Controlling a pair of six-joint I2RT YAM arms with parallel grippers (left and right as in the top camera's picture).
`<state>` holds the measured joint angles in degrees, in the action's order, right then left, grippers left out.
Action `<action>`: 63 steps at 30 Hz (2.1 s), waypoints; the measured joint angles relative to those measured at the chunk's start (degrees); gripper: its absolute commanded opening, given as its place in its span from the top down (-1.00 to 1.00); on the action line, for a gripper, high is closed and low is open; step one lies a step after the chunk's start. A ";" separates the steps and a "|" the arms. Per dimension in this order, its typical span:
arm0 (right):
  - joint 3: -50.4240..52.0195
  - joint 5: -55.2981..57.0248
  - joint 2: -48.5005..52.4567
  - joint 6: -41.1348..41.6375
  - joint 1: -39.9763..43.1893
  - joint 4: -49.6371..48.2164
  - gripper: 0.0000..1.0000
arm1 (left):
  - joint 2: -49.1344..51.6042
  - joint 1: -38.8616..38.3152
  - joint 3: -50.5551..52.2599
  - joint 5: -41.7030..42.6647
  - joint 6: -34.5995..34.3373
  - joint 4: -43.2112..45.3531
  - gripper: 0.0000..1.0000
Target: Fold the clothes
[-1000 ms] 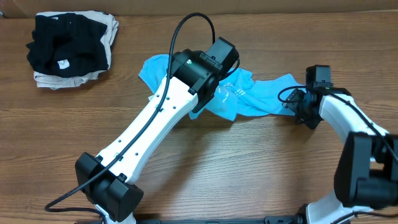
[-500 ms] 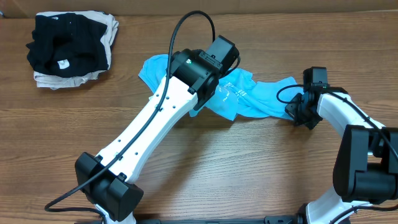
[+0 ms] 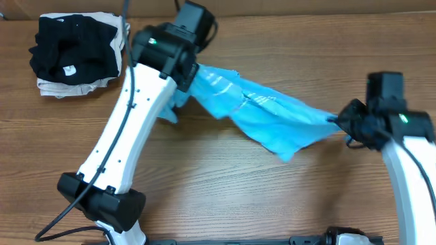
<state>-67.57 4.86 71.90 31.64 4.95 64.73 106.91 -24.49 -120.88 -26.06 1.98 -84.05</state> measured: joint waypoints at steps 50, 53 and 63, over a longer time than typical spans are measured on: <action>-3.91 -15.63 19.17 -10.27 -0.24 -5.20 -0.82 | 18.69 2.84 2.47 7.48 -0.37 19.58 0.91; 2.78 -17.64 19.28 -10.56 -2.40 -7.80 -0.41 | 18.69 4.20 2.47 7.98 -0.37 19.58 0.92; 14.86 -9.68 19.28 -1.92 -16.52 -16.87 -0.40 | 18.69 5.46 2.47 11.39 -0.39 19.30 0.92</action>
<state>-52.71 -4.82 91.18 29.71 -11.57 47.86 125.60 -19.03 -118.41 -14.68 1.58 -64.75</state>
